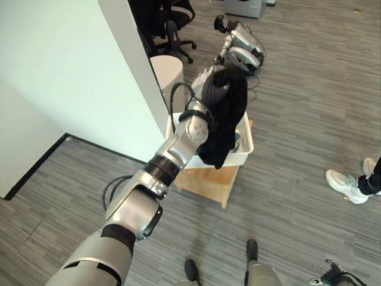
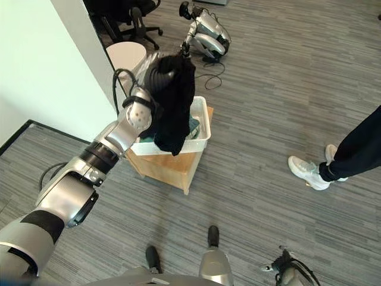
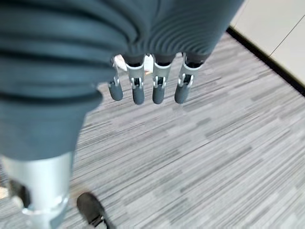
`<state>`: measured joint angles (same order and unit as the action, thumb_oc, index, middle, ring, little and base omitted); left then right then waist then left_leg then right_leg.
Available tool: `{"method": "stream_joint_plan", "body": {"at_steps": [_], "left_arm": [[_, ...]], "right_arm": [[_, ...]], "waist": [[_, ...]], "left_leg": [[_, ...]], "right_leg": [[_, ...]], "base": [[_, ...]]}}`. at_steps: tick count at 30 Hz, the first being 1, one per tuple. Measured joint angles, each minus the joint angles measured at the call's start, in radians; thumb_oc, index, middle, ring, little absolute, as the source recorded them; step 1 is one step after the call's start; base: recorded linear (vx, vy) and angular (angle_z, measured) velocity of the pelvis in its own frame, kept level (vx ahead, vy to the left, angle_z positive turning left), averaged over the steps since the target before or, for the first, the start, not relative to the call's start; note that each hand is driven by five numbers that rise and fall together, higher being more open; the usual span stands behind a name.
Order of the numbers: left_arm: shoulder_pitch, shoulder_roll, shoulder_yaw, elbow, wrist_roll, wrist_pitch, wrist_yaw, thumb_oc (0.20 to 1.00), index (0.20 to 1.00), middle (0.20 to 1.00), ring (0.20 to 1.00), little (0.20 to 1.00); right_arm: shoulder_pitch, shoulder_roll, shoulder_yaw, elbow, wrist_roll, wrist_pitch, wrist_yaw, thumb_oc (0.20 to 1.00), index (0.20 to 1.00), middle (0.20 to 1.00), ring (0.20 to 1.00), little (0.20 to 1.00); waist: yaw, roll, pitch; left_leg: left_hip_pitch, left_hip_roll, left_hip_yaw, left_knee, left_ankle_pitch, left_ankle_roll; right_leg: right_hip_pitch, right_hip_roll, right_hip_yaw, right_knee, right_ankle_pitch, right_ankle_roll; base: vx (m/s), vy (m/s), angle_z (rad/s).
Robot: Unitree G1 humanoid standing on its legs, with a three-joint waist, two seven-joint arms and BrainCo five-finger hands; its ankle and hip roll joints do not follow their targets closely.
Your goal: Pick up bed clothes into laundry basket.
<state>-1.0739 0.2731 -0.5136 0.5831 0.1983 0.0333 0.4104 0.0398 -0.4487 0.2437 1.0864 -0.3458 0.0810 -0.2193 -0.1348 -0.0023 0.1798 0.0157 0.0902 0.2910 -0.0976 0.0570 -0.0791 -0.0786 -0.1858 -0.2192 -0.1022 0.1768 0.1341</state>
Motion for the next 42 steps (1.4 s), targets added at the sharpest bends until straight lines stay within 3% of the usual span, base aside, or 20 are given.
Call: {"method": "stream_joint_plan", "body": {"at_steps": [7,13,24,28,32,33,39,42], "left_arm": [[-0.056,-0.006,-0.045,0.005,0.001,-0.001,0.001,0.200,0.200,0.200,0.200,0.200],[-0.215,-0.020,-0.115,0.169,0.019,0.013,0.015,0.200,0.200,0.200,0.200,0.200],[-0.389,-0.034,-0.160,0.331,0.021,0.022,0.013,0.200,0.200,0.200,0.200,0.200],[-0.478,0.007,-0.190,0.355,0.055,0.036,0.024,0.200,0.200,0.200,0.200,0.200],[-0.640,0.121,-0.350,0.367,0.166,0.041,0.043,0.200,0.200,0.200,0.200,0.200],[-0.692,0.178,-0.451,0.379,0.224,0.041,0.048,0.200,0.200,0.200,0.200,0.200],[-0.720,0.289,-0.507,0.449,0.402,0.041,0.053,0.200,0.200,0.200,0.200,0.200],[-0.708,0.300,-0.519,0.483,0.455,0.041,0.053,0.200,0.200,0.200,0.200,0.200]], "right_arm": [[-0.014,-0.001,0.000,0.034,0.001,0.001,0.013,1.000,1.000,1.000,1.000,1.000],[-0.099,-0.004,0.071,0.092,0.001,-0.003,0.018,1.000,1.000,1.000,1.000,1.000],[-0.112,0.012,0.078,0.109,0.002,0.000,0.010,1.000,1.000,1.000,1.000,1.000],[-0.194,0.011,0.095,0.113,0.005,0.001,0.008,1.000,1.000,1.000,1.000,1.000],[-0.248,0.005,0.118,0.108,0.014,-0.011,-0.016,1.000,1.000,1.000,1.000,1.000],[-0.243,0.002,0.118,0.107,0.015,-0.020,-0.019,1.000,1.000,1.000,1.000,1.000],[-0.213,-0.042,0.117,0.107,0.034,-0.030,-0.048,1.000,1.000,1.000,1.000,1.000],[-0.217,-0.045,0.117,0.101,0.034,-0.044,-0.063,1.000,1.000,1.000,1.000,1.000]], "waist": [[0.000,0.007,0.001],[-0.002,0.029,0.007],[-0.054,0.026,0.011],[-0.058,0.004,0.029],[-0.075,-0.048,0.080],[-0.082,-0.065,0.097],[-0.082,-0.098,0.192],[-0.080,-0.102,0.224]], "left_leg": [[0.009,-0.004,-0.003,-0.001,-0.002,0.000],[0.002,-0.007,0.007,-0.001,-0.007,0.004],[-0.007,-0.001,0.041,0.003,-0.017,-0.005],[-0.039,-0.002,0.081,0.005,-0.018,-0.005],[-0.111,0.001,0.111,0.005,-0.006,0.000],[-0.125,0.007,0.111,0.005,-0.005,-0.002],[-0.170,0.029,0.107,0.005,0.003,-0.013],[-0.186,0.035,0.100,0.006,0.003,-0.013]], "right_leg": [[0.012,-0.007,-0.004,-0.001,-0.007,0.009],[-0.004,-0.009,0.003,-0.001,-0.004,0.010],[-0.033,0.007,0.026,0.000,0.002,0.004],[-0.092,0.012,0.063,0.001,0.022,0.002],[-0.182,0.018,0.084,0.001,0.049,-0.005],[-0.196,0.023,0.082,0.001,0.050,-0.006],[-0.238,0.035,0.049,0.001,0.059,-0.018],[-0.250,0.038,0.001,0.001,0.071,-0.033]], "base": [[0.03,0.012,0.02],[0.02,0.031,-0.07],[0.00,0.020,-0.08],[-0.13,0.027,-0.27],[-0.11,-0.018,-0.21],[-0.10,0.006,-0.11],[-0.07,0.016,0.01],[-0.06,0.012,0.06]]}}
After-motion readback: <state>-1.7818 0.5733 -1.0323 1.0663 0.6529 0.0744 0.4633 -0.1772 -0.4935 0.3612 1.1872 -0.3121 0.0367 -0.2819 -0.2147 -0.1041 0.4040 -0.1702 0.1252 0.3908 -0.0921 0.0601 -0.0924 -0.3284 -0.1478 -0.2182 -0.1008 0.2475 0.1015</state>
